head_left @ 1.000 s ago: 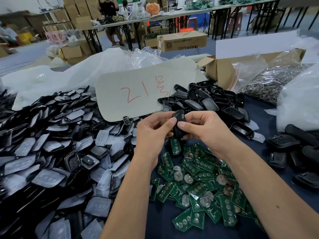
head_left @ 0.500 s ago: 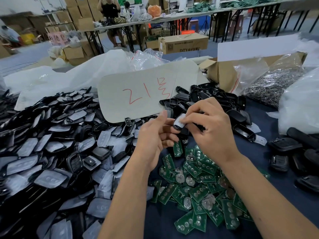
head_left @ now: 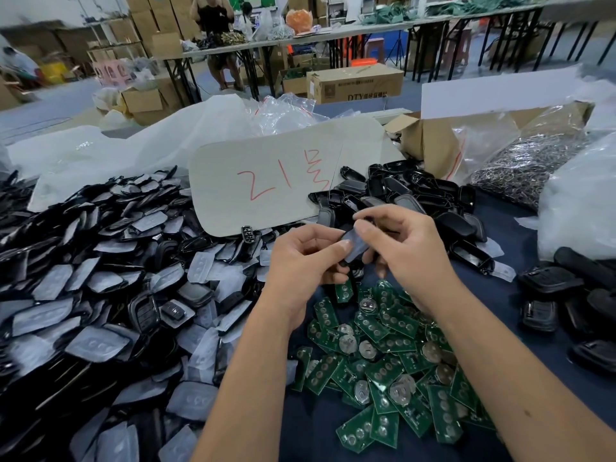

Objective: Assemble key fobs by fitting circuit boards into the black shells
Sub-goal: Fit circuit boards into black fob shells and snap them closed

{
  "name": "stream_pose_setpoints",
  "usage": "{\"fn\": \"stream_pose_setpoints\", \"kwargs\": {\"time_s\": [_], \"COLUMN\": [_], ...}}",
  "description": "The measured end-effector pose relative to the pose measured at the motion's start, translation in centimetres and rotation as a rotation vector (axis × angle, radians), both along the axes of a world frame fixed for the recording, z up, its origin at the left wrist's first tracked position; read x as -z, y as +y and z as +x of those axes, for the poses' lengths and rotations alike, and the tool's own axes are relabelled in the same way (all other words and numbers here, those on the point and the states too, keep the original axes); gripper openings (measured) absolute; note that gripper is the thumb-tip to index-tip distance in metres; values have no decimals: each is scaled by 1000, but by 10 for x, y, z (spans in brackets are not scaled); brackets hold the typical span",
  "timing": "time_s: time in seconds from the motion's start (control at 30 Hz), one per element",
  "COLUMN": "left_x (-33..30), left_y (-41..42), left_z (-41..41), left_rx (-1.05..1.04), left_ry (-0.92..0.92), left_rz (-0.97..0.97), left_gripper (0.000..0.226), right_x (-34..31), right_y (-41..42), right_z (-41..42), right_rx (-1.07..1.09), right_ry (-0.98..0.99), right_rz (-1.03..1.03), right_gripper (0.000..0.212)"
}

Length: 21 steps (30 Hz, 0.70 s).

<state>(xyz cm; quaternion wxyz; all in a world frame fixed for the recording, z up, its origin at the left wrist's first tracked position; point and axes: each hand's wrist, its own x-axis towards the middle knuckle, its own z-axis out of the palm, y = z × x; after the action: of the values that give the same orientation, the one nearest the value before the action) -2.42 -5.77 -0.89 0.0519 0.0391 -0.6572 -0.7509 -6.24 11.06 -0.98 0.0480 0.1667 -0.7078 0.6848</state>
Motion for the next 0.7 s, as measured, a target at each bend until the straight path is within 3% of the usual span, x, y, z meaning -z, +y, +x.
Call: {"fn": "stream_pose_setpoints", "kwargs": {"time_s": [0.23,0.53,0.7], "left_x": [1,9,7], "left_y": [5,37,50], "left_z": [2,-5,-3], "left_rx": [-62,-458,-551], "left_ry": [33,105,85], "left_rz": [-15,-238,-216], "left_gripper": [21,15,13], "right_x": [5,4,1], "right_y": [-3,-10,-12], "right_z": [-5,-1,3], "right_rx": [106,270,311], "right_ry": [-33,78,111], "right_rz": [-79,-47,-8], "right_gripper": [8,9,7]}}
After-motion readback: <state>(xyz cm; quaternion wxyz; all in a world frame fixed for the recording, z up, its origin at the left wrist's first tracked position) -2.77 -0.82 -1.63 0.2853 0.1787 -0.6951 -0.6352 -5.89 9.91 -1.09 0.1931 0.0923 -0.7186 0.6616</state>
